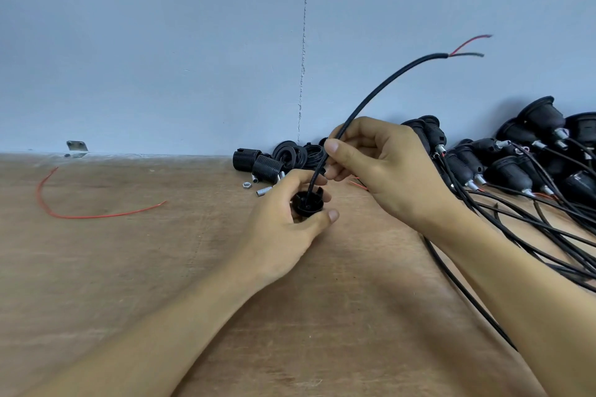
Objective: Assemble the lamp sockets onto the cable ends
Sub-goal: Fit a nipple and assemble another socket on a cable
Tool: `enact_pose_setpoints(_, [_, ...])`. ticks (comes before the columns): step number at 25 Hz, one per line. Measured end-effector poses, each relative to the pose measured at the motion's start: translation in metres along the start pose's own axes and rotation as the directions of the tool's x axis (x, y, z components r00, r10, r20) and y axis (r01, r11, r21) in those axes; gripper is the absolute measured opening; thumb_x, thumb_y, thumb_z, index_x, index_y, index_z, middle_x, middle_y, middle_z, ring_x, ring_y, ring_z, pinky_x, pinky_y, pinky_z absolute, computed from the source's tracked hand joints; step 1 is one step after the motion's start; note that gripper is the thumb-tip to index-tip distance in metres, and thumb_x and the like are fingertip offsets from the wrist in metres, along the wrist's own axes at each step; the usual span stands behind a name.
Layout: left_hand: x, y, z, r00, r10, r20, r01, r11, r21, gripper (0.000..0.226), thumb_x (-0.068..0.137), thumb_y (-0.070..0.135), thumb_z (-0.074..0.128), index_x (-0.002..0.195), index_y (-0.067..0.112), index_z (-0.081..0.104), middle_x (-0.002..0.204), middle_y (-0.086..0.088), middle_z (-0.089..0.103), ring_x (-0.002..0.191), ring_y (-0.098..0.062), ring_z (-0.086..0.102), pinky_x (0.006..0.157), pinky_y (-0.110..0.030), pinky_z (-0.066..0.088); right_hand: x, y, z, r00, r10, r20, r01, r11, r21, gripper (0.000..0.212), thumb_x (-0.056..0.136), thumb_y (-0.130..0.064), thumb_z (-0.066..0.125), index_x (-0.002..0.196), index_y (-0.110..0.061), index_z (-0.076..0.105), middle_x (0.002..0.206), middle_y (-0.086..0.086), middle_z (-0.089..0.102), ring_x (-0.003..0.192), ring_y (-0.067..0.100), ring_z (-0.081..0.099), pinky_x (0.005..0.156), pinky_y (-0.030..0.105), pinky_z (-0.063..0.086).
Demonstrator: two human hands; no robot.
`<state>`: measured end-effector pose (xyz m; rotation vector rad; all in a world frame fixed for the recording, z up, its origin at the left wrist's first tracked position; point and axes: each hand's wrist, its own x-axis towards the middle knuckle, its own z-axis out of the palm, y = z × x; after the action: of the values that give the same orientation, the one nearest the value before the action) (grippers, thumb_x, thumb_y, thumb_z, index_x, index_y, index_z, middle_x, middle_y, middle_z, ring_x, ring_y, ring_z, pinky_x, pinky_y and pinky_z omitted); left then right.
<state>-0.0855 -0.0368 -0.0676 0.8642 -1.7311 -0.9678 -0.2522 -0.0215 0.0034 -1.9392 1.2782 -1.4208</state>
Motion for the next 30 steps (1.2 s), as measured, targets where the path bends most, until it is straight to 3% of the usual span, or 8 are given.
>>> enact_pose_setpoints(4, [-0.002,0.005,0.011,0.999,0.043,0.0,-0.043,0.999,-0.007,0.028,0.079,0.045,0.074,0.103,0.044,0.061,0.098,0.013,0.073,0.094,-0.014,0.073,0.093,-0.051,0.056,0.002,-0.013,-0.009,0.998,-0.016,0.056,0.026,0.981,-0.193,0.019,0.098,-0.027,0.062,0.086,-0.014,0.067,0.069,0.002,0.072,0.067,0.018,0.07,0.069,0.03,0.055])
enact_pose_setpoints(7, [-0.001,0.006,0.01,0.998,0.057,-0.001,-0.057,0.998,-0.015,0.033,0.073,0.047,0.078,0.101,0.043,0.061,0.1,0.013,0.073,0.094,-0.014,0.073,0.093,-0.05,0.057,0.006,-0.021,-0.021,0.993,-0.034,0.109,0.072,0.926,-0.37,0.024,0.098,-0.031,0.059,0.081,-0.015,0.064,0.066,-0.002,0.07,0.062,0.012,0.066,0.062,0.022,0.048])
enact_pose_setpoints(11, [-0.001,0.007,0.008,0.998,0.05,-0.033,-0.051,0.998,-0.031,0.035,0.07,0.046,0.082,0.1,0.038,0.064,0.098,0.011,0.075,0.097,-0.01,0.072,0.094,-0.045,0.057,0.005,-0.025,-0.02,0.977,0.028,0.211,0.042,0.947,-0.319,0.022,0.097,-0.031,0.061,0.083,-0.015,0.066,0.071,-0.002,0.071,0.062,0.011,0.068,0.065,0.025,0.053])
enact_pose_setpoints(15, [-0.003,0.012,0.009,0.999,0.046,0.024,-0.046,0.999,0.007,0.03,0.078,0.052,0.072,0.106,0.042,0.064,0.098,0.014,0.073,0.097,-0.007,0.069,0.088,-0.034,0.055,0.004,-0.019,-0.01,0.979,0.086,0.184,-0.029,0.955,-0.295,0.028,0.097,-0.035,0.061,0.08,-0.014,0.064,0.061,-0.007,0.061,0.056,0.009,0.056,0.054,0.021,0.043])
enact_pose_setpoints(20, [-0.001,0.019,0.015,0.976,-0.134,0.174,0.176,0.952,-0.25,0.029,0.083,0.017,0.082,0.109,0.022,0.071,0.1,0.004,0.078,0.079,-0.011,0.071,0.072,-0.025,0.056,0.007,-0.01,-0.004,0.981,0.178,0.077,-0.134,0.908,-0.396,0.039,0.096,-0.034,0.059,0.064,-0.015,0.049,0.051,-0.007,0.05,0.05,0.006,0.04,0.054,0.026,0.034])
enact_pose_setpoints(22, [0.0,0.023,0.017,0.945,-0.199,0.258,0.294,0.863,-0.411,0.028,0.08,0.004,0.082,0.105,0.009,0.072,0.098,-0.008,0.077,0.075,-0.019,0.071,0.071,-0.025,0.058,0.009,-0.007,-0.009,0.945,0.313,0.096,-0.266,0.905,-0.332,0.041,0.093,-0.032,0.062,0.059,-0.018,0.045,0.048,-0.011,0.042,0.048,0.008,0.036,0.053,0.027,0.031])
enact_pose_setpoints(26, [0.005,0.03,0.013,0.895,-0.194,0.401,0.429,0.614,-0.662,0.028,0.075,0.007,0.074,0.101,-0.003,0.075,0.097,-0.019,0.075,0.083,-0.028,0.075,0.076,-0.028,0.061,0.007,0.001,-0.017,0.813,0.482,0.327,-0.524,0.851,0.049,0.041,0.098,-0.028,0.06,0.059,-0.02,0.052,0.052,-0.004,0.045,0.045,0.012,0.044,0.047,0.024,0.036])
enact_pose_setpoints(30, [0.007,0.029,0.009,0.899,-0.217,0.38,0.43,0.601,-0.674,0.03,0.078,0.013,0.072,0.101,-0.006,0.074,0.099,-0.02,0.074,0.08,-0.024,0.075,0.072,-0.027,0.061,0.005,0.006,-0.018,0.776,0.473,0.418,-0.567,0.812,0.134,0.03,0.097,-0.027,0.06,0.07,-0.014,0.067,0.062,0.002,0.049,0.053,0.013,0.047,0.049,0.022,0.035])
